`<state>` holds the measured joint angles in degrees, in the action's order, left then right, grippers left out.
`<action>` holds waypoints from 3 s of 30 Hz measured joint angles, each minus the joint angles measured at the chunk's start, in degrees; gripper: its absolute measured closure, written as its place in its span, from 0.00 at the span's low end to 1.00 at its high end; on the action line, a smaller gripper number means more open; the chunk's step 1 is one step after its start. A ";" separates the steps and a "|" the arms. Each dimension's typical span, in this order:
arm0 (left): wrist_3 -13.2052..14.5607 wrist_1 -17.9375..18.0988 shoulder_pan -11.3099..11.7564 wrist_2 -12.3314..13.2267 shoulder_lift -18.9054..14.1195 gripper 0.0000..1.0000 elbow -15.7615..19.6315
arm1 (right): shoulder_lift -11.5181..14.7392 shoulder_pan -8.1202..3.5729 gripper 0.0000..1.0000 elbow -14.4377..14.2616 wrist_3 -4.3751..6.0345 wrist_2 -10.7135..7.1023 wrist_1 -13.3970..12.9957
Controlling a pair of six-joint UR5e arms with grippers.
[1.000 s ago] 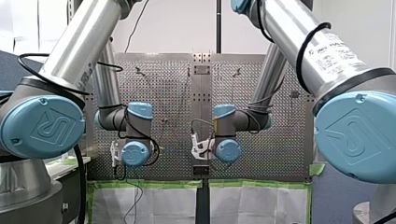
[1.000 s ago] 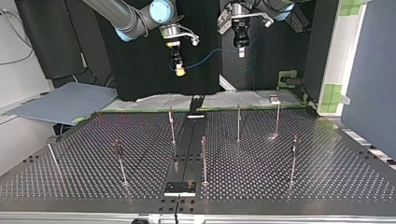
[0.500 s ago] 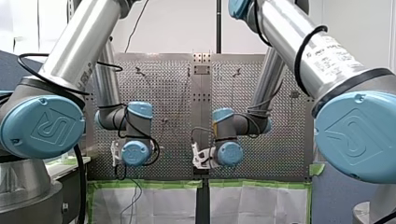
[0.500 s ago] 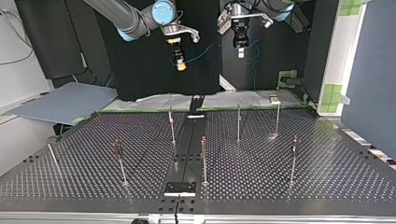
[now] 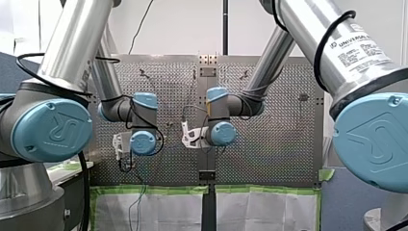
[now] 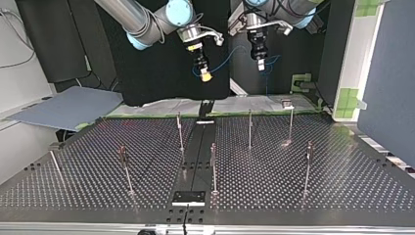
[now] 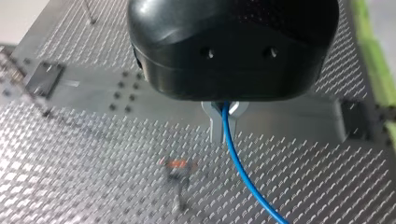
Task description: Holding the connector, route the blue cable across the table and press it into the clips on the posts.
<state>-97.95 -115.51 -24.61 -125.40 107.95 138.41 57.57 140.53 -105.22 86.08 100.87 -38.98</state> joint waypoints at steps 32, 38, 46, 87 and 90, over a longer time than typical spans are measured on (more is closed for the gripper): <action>-5.88 -15.56 8.97 -0.94 -15.56 1.00 -8.17 | 10.43 -0.17 1.00 14.23 6.11 -6.81 14.92; -6.29 -18.37 10.02 -0.85 -18.40 1.00 -9.36 | 10.14 0.38 1.00 16.95 6.06 -6.81 17.07; -6.14 -22.33 11.90 -0.85 -22.36 1.00 -12.87 | 9.86 1.09 1.00 20.74 6.14 -6.82 20.48; -6.36 -31.71 19.97 6.80 -22.42 1.00 -26.13 | 2.58 0.41 1.00 39.89 6.31 -6.91 30.63; -6.37 -31.87 20.72 7.02 -21.76 1.00 -27.01 | 2.07 0.41 1.00 41.24 6.31 -6.90 30.93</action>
<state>-104.32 -147.39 -3.89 -118.38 86.19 111.39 59.64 140.94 -63.98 92.39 93.97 -8.04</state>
